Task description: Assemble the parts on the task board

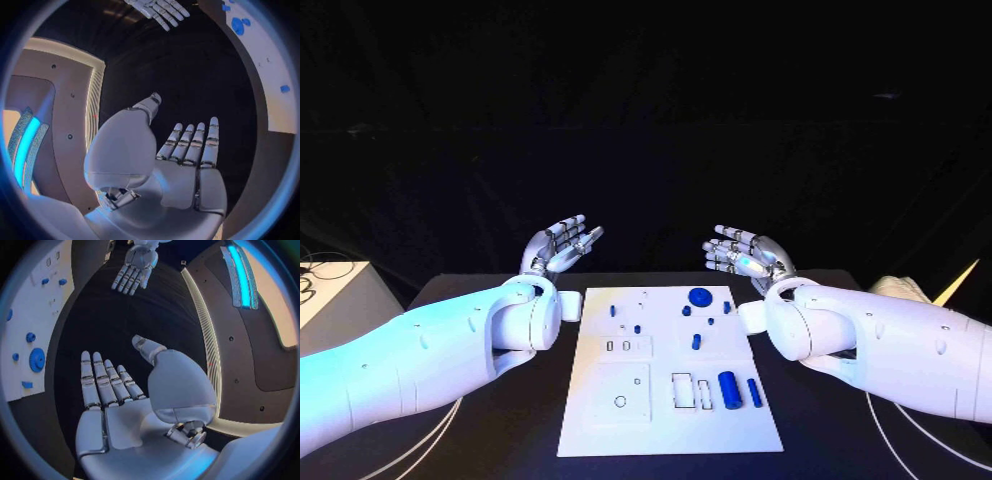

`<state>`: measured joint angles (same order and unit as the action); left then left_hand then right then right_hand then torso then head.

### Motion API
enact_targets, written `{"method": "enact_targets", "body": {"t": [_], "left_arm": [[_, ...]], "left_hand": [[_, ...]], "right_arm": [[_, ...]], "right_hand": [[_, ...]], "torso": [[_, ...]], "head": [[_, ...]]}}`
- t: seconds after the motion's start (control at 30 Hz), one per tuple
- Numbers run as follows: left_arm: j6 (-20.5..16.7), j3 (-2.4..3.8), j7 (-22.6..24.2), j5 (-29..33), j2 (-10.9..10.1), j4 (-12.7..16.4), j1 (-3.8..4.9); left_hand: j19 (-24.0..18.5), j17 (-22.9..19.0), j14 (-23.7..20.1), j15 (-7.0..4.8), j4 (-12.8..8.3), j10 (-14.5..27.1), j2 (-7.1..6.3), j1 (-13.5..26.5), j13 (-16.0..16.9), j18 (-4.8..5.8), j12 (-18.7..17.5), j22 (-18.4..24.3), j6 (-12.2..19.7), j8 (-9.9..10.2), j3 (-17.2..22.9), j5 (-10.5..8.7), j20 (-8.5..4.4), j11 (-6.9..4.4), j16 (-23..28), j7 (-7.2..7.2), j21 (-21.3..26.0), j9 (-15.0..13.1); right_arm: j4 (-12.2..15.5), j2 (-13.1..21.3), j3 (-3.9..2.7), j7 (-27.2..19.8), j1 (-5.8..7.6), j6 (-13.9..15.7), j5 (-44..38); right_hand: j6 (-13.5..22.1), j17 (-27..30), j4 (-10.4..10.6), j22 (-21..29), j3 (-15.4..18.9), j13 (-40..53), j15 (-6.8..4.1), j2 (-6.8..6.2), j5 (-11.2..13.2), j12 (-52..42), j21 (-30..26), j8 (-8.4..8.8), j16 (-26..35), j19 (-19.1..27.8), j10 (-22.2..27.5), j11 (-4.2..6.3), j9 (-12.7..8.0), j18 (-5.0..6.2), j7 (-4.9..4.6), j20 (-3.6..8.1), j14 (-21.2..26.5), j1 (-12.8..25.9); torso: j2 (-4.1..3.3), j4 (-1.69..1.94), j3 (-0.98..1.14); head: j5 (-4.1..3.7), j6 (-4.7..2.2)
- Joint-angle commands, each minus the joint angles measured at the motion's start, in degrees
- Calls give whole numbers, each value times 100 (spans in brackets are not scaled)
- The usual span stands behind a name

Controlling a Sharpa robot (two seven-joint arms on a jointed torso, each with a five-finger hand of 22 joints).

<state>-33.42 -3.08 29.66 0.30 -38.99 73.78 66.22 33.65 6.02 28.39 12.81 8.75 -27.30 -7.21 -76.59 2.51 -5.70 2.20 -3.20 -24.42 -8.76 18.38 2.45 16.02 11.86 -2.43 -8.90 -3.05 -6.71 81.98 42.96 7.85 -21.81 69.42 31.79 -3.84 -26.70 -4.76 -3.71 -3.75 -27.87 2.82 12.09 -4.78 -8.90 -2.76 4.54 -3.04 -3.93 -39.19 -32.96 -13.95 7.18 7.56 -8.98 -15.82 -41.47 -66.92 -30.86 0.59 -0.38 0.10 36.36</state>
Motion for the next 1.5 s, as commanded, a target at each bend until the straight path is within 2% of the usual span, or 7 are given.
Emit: {"method": "enact_targets", "body": {"t": [0.03,0.33,0.37,0.6,0.97,1.17,1.5], "left_arm": [[720,-16,201,15,60,-129,55],[748,-21,205,15,70,-157,66],[1047,66,93,22,-447,458,89],[1256,124,-43,-117,-818,956,114],[1428,230,-241,-319,-1269,1676,134],[1524,244,-348,-449,-1440,1977,143],[1687,261,-443,-624,-1684,2462,148]], "left_hand": [[169,21,124,40,38,-136,-33,-328,14,-103,40,-19,-151,-74,94,42,56,37,-40,-529,-35,-32],[635,109,700,-3,79,-408,-11,-404,35,-153,71,-82,-367,-131,97,44,51,143,-154,-619,-130,-70],[890,234,1374,-46,75,-693,-3,-429,57,-209,110,-126,-538,-188,112,42,46,181,-312,-650,-220,-105],[1693,531,2461,-316,-45,-2289,3,-457,132,-475,412,-368,-1756,-579,269,44,-26,20,-923,-563,-788,-331],[2436,1899,2915,-716,-446,-3045,-218,-348,140,-417,487,-1508,-2334,-602,630,62,-545,-270,-3269,-352,-2608,-301],[2018,2550,2681,-812,-571,-3234,-270,-215,159,-423,433,-2556,-2465,-548,956,47,-620,-297,-4543,-307,-4016,-264],[1760,2727,2873,-856,-665,-3348,-369,-85,172,-480,385,-3340,-2520,-524,1235,43,-620,-357,-5210,-287,-5138,-275]], "right_arm": [[-137,-35,96,547,141,-1163,-518],[-299,-72,249,767,327,-1587,-684],[-326,184,219,456,494,-1063,-2619],[-309,245,196,713,705,-910,-4212],[-250,320,176,1499,926,-1085,-6220],[-276,311,173,1886,979,-1226,-7008],[-319,144,175,2635,973,-1343,-8169]], "right_hand": [[-631,-85,-70,-48,-111,56,-73,5,-59,-82,190,-122,-170,-893,-892,12,93,198,-760,-53,-911,-436],[-2215,-155,-178,-37,-261,91,-315,-86,-16,-225,202,-490,-416,-1216,-2287,262,320,305,-545,41,-1688,-664],[-2309,-176,-183,-49,-318,90,-366,-119,3,-215,249,-519,-462,-1337,-2429,303,318,307,-510,92,-1827,-680],[-2714,-385,-240,-211,-436,110,-667,-234,-41,-199,670,-676,-758,-2055,-3086,518,357,294,-338,427,-2593,-799],[-3088,-1246,-233,-1074,-55,121,-1158,-341,11,-85,2139,-713,-1744,-3138,-3666,812,413,264,-115,1049,-4198,-841],[-3204,-2359,-100,-1797,-329,148,-1240,-516,45,-80,3101,-622,-3137,-3265,-3811,895,481,277,-33,1133,-4401,-737],[-3121,-4844,95,-5180,-594,234,-1220,-765,62,-75,5955,-628,-5940,-4067,-3750,914,829,-174,0,1090,-4455,-619]], "torso": [[2,2,-1],[2,2,-1],[-266,41,-40],[-447,40,-38],[-720,91,-76],[-844,124,-85],[-1029,198,-91]], "head": [[0,1],[0,1],[-25,69],[-36,1],[-143,-56],[-200,-99],[-302,-157]]}}
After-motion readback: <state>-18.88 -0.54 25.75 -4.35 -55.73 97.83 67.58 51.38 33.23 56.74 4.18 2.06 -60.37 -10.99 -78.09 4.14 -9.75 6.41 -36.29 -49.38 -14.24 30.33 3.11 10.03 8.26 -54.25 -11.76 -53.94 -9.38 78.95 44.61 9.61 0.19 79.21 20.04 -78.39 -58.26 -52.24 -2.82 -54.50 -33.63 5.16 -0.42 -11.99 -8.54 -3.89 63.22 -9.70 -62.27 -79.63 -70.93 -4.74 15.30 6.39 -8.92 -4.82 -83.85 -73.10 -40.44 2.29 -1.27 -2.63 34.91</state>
